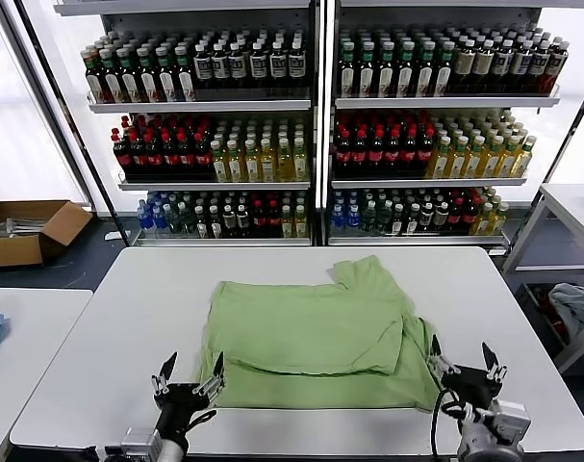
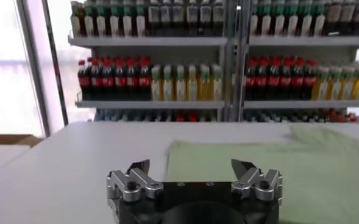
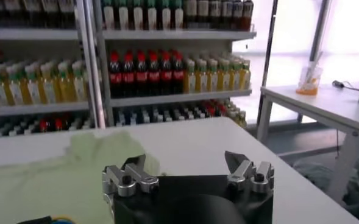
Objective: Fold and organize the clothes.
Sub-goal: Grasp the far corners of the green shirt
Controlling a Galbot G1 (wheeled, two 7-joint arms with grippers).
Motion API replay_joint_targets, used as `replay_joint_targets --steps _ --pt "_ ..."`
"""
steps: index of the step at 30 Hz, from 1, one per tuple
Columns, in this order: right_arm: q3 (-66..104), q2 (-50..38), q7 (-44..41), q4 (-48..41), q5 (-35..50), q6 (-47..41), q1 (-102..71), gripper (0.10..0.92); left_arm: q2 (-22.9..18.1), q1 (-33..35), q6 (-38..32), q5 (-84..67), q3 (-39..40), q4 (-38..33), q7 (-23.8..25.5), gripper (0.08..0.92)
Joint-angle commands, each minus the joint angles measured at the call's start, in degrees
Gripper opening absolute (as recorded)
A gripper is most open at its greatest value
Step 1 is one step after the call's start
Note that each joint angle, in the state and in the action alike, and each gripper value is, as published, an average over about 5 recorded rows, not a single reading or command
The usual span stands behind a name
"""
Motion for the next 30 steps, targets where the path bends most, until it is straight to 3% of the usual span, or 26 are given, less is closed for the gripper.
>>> replay_joint_targets --steps 1,7,14,20,30 --pt "4.4 -6.2 -11.4 -10.2 4.2 1.6 15.9 0.823 5.3 -14.9 -1.5 -3.4 -1.0 6.7 4.4 0.822" --pt "-0.9 -13.0 -19.8 -19.7 3.0 -1.0 24.8 0.823 10.4 -25.0 -0.4 -5.8 1.7 15.8 5.3 0.823" --pt "-12.8 -18.6 -25.3 -31.4 9.8 -6.0 37.5 0.823 14.7 -36.5 4.5 -12.7 6.3 25.6 6.1 0.823" --pt "-20.2 -17.5 -21.6 -38.8 16.2 -9.0 46.4 0.823 17.5 -44.1 8.5 -19.3 10.1 32.6 6.6 0.823" --pt "-25.3 -7.0 -15.6 -53.3 10.0 -9.5 56.2 0.823 16.8 -51.5 9.7 -19.5 14.7 43.9 6.5 0.823"
